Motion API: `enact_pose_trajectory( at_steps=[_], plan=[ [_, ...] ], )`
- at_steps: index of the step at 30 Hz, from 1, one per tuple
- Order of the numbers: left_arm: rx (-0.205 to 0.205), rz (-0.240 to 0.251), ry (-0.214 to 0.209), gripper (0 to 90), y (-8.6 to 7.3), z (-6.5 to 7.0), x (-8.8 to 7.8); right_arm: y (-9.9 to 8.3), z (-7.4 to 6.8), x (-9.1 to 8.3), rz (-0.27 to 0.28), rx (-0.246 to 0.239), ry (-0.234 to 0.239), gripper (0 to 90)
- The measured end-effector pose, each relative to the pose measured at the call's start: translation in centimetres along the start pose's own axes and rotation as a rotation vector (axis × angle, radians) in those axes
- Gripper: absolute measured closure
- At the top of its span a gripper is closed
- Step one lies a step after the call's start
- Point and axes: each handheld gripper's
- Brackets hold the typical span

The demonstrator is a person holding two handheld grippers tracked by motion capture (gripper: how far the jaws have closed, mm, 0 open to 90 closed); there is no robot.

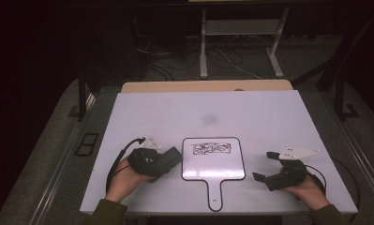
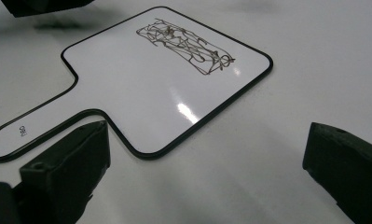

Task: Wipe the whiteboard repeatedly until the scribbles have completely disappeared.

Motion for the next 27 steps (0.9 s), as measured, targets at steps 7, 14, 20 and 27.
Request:
enact_pose_trajectory(
  at_steps=[7, 14, 20, 27],
  plan=[
    [0.007, 0.000, -0.004, 39.2, 0.7, 0.1, -0.3, -0.1, 0.0, -0.1, 0.006, 0.006, 0.005, 0.0],
    [0.012, 0.006, -0.012, 39.2, 1.5, -0.3, -0.4, -0.1, 0.0, -0.2, 0.014, 0.006, 0.006, 0.0],
    [-0.003, 0.011, -0.019, 39.2, 2.1, -0.7, -0.3, -0.1, -0.1, -0.1, 0.011, 0.010, 0.007, 0.0],
    [-0.002, 0.031, -0.028, 39.3, 2.9, -1.1, -0.3, -0.2, 0.0, -0.1, 0.008, 0.014, 0.006, 0.0]
  ],
)
Point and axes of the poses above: each handheld gripper's, and its own axes: x roughly forward along the jaws, y roughly out of its top, z roughly to its right, and after that the axes turned 13 degrees about -z, right-handed
